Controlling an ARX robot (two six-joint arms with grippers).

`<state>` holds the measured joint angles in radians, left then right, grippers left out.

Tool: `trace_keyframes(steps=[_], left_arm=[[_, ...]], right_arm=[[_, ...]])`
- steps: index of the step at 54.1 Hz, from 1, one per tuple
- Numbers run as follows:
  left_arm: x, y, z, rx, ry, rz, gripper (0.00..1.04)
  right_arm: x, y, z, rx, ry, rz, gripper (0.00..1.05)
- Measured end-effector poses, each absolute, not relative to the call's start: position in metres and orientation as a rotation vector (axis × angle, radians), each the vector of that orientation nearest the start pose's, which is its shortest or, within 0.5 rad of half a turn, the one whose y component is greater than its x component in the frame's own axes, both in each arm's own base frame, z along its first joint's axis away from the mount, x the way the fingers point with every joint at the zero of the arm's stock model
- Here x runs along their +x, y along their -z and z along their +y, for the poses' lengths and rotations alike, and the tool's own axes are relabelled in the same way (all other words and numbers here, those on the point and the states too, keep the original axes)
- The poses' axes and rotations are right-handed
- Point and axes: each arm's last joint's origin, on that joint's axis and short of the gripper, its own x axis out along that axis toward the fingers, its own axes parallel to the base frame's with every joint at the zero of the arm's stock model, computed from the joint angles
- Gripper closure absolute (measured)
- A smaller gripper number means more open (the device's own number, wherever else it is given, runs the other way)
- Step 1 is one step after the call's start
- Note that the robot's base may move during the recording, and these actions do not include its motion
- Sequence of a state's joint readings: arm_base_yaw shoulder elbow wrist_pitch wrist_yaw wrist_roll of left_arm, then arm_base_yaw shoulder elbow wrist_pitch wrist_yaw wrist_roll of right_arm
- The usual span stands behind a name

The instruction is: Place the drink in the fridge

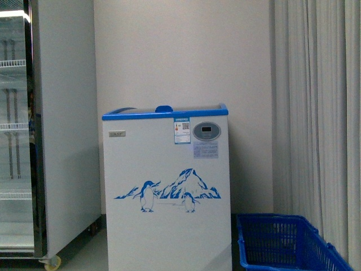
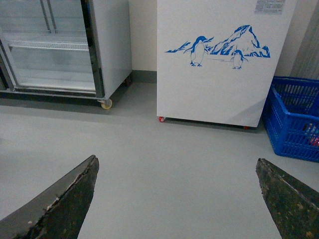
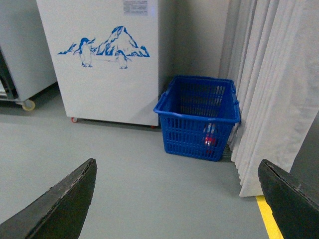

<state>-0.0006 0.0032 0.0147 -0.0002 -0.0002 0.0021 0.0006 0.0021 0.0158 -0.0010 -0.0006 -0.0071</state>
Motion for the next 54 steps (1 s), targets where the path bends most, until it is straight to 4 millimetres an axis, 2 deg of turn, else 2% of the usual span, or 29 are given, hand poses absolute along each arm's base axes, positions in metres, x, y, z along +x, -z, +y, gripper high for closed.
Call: trace_keyframes(steps=[54], left_arm=[[0.097,-0.1683,0.0,0.002,0.0,-0.012,0.08]], right_arm=[[0.0968,-0.1686,0.0001,-0.007,-0.001,-0.013,0.08]])
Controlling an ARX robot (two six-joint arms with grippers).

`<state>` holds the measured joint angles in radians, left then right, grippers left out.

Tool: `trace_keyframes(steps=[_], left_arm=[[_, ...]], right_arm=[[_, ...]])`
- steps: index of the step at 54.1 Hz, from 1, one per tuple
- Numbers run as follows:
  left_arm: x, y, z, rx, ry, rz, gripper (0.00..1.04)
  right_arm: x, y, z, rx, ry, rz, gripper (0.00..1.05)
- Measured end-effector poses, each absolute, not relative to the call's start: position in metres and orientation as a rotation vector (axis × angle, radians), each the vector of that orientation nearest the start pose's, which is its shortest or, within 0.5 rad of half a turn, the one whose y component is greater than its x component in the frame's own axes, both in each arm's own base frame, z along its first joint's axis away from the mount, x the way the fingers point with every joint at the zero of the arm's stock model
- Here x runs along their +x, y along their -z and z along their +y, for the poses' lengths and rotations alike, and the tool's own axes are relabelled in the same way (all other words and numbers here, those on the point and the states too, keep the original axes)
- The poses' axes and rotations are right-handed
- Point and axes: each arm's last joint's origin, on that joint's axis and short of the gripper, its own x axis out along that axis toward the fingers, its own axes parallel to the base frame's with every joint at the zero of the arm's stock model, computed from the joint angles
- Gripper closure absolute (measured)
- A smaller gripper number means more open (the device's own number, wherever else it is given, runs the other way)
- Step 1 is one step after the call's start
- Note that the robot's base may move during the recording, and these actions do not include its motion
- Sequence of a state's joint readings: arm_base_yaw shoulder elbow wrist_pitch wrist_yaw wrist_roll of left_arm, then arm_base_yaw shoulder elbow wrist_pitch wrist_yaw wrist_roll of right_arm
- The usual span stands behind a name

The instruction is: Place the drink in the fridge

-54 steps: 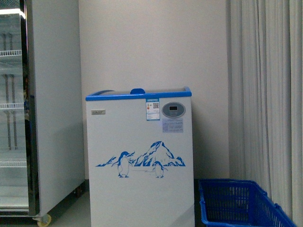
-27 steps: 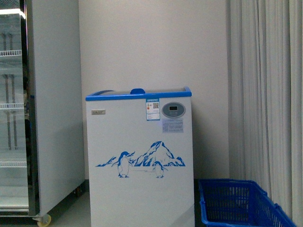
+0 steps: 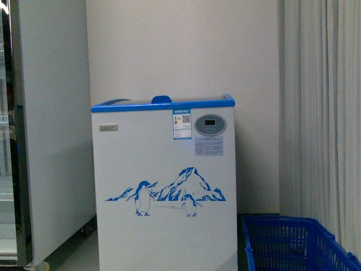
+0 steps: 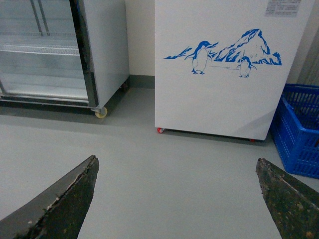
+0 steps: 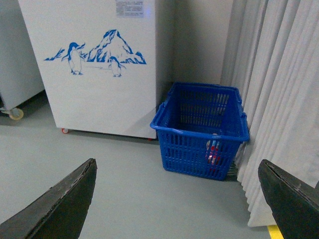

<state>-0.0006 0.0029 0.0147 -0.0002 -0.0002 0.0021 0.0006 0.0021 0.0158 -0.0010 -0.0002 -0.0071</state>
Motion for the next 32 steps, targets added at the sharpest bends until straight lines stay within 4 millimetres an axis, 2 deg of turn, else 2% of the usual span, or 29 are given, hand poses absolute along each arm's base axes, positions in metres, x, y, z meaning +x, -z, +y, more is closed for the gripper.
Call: trace_keyframes(steps=[32], left_arm=[[0.097,-0.1683,-0.0001,0.002,0.001,-0.012,0.08]], right_arm=[[0.0968,-0.1686,0.0001,-0.007,-0.001,-0.013,0.08]])
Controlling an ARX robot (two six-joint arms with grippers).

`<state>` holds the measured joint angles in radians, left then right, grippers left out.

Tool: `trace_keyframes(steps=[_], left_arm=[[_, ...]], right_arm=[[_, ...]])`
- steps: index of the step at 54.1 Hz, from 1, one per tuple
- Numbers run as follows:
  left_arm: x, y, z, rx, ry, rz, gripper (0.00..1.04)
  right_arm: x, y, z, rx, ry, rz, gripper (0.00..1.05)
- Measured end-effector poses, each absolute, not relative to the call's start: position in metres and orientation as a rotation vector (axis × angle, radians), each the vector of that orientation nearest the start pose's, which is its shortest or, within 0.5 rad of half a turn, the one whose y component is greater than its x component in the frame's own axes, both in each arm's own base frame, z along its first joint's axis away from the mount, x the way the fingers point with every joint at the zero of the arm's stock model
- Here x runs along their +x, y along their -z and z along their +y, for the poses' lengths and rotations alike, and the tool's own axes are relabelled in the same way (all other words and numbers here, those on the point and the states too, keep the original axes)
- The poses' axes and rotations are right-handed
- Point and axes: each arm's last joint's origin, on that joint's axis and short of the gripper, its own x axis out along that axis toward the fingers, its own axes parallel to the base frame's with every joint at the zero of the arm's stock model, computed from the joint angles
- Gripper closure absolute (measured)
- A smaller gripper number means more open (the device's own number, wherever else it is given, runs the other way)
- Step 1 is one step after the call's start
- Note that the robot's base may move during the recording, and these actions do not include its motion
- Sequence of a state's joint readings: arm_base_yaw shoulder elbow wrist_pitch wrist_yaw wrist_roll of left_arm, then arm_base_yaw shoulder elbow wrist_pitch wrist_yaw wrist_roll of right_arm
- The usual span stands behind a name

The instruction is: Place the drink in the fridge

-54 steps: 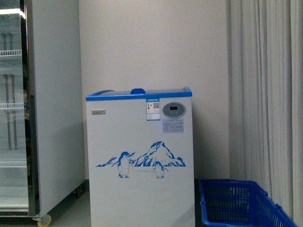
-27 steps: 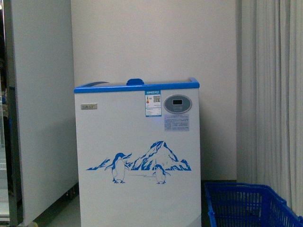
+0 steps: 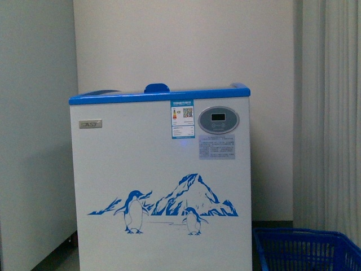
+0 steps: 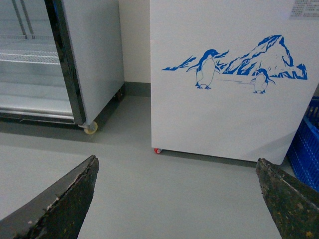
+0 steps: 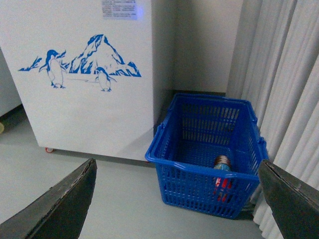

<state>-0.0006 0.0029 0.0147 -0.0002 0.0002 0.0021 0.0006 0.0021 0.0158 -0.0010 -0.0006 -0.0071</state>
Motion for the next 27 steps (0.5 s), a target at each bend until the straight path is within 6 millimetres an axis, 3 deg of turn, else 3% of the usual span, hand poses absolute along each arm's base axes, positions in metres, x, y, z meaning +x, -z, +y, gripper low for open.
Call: trace_keyframes(steps=[27], left_arm=[[0.0969,-0.1683,0.0,0.002,0.0,-0.012,0.08]], right_arm=[[0.0968,-0.1686,0.0001,-0.007,-0.001,-0.013,0.08]])
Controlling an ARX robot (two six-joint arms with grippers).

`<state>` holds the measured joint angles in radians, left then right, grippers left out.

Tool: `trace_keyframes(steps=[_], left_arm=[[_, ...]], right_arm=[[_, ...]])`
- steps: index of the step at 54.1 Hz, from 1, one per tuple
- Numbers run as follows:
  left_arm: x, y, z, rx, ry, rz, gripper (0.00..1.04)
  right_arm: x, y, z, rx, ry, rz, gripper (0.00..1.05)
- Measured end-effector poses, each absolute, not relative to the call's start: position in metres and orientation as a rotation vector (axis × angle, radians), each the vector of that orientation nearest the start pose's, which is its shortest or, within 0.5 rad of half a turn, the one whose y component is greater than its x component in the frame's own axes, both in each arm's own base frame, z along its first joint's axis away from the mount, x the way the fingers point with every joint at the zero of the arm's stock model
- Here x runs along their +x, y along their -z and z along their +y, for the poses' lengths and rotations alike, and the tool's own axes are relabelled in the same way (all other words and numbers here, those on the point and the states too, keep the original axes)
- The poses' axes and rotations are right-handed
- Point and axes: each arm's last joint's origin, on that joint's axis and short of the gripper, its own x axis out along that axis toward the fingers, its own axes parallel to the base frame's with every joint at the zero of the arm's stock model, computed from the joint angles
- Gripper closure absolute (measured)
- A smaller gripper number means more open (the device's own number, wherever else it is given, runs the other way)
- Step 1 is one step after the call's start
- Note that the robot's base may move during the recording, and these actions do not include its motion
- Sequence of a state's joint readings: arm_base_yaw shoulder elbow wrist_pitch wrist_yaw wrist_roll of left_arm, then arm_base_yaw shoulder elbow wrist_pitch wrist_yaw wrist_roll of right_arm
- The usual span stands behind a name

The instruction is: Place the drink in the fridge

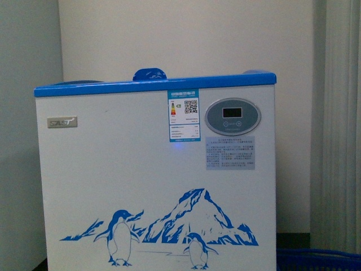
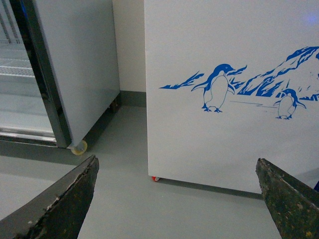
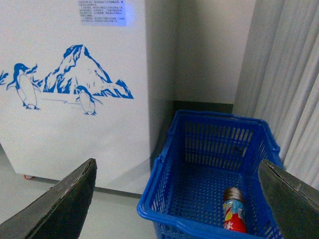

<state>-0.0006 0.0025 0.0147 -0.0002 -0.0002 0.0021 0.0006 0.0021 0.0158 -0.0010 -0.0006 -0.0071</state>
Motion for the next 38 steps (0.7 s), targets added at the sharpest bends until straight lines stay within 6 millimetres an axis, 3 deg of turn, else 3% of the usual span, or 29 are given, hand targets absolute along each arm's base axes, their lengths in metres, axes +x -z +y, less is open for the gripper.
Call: trace_keyframes(steps=[38], left_arm=[[0.0969,-0.1683,0.0,0.002,0.0,-0.012,0.08]], right_arm=[[0.0968,-0.1686,0.0001,-0.007,-0.001,-0.013,0.08]])
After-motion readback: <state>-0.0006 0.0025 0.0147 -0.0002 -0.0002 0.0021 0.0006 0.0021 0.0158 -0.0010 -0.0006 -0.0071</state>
